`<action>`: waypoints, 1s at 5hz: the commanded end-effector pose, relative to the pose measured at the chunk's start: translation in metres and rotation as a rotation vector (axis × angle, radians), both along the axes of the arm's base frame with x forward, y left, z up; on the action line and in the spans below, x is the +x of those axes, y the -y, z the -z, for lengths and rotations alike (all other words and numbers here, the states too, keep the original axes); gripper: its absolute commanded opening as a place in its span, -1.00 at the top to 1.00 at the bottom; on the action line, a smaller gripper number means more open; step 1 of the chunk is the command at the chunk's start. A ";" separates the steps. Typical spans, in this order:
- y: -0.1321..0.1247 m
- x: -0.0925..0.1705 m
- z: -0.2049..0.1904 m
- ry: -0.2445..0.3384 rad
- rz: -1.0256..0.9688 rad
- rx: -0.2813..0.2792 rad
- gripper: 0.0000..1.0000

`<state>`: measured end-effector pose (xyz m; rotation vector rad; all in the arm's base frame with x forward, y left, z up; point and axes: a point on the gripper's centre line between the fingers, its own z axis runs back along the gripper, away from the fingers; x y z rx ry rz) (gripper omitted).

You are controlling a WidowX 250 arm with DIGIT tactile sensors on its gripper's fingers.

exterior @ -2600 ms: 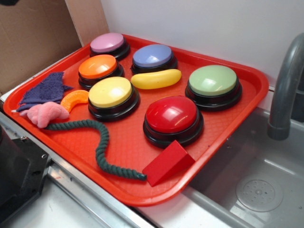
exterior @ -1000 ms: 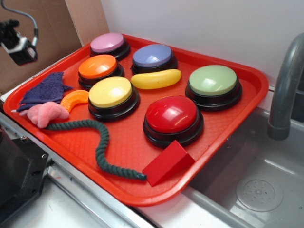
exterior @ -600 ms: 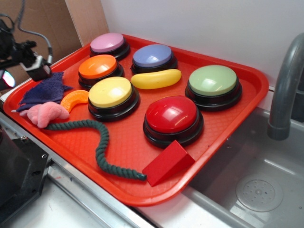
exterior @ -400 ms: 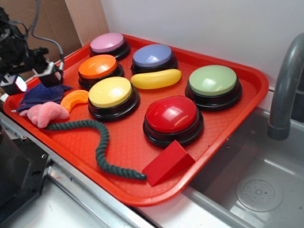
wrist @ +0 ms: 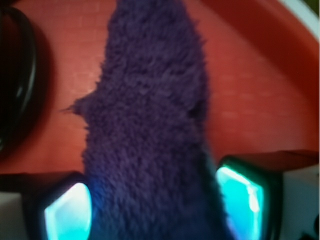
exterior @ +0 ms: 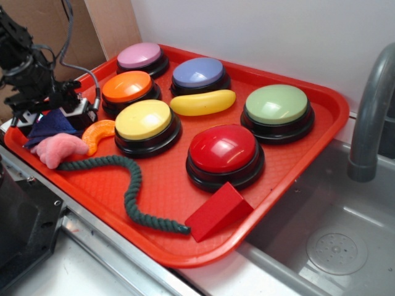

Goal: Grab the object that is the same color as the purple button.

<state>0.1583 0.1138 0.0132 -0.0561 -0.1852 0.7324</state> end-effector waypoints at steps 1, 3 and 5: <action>-0.001 -0.010 0.007 -0.015 -0.021 0.030 1.00; -0.001 -0.012 0.006 -0.020 -0.050 0.048 1.00; 0.002 -0.006 -0.026 -0.025 -0.041 0.090 1.00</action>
